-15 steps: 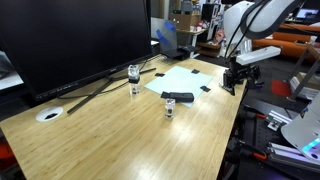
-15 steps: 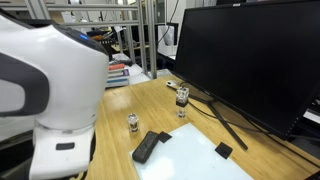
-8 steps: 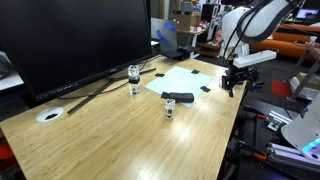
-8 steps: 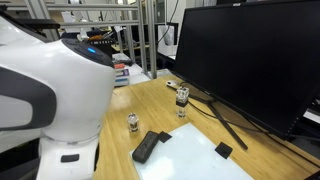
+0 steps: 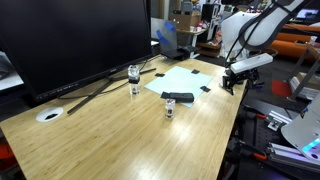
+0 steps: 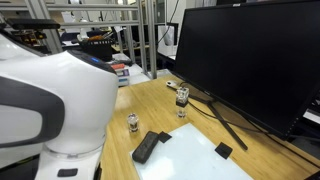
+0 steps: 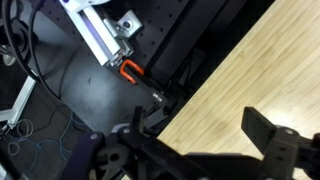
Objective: Pick up the marker on the table and write on the blank piece of paper
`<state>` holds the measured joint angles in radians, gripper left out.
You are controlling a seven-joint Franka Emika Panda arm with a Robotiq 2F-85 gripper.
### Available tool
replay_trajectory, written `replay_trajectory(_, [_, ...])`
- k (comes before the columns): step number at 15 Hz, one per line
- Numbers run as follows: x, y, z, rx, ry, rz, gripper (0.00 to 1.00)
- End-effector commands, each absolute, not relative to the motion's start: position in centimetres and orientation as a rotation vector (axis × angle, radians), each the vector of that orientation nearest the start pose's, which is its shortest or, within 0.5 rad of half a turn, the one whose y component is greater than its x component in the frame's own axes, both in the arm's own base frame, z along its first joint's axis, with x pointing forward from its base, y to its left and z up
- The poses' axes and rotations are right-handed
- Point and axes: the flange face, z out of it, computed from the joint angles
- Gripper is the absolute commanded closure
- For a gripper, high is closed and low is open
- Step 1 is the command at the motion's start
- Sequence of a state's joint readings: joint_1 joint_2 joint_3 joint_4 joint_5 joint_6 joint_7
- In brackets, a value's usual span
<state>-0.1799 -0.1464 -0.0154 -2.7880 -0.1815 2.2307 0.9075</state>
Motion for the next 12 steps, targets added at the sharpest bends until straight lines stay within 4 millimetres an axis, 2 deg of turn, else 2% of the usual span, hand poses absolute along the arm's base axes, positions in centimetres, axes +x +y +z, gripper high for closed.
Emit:
replay_trajectory(1, [32.87,-8.29,22.08,-3.002,1.69,0.42,0.0])
replay_trajectory(3, [32.79,-8.97,21.48,-3.001,1.754,0.384,0.0])
replay_trajectory(4, [32.7,-8.37,22.03,-3.008,1.708,0.432,0.0])
replay_trajectory(12, [32.88,-8.71,21.78,-3.029,1.73,0.378,0.0])
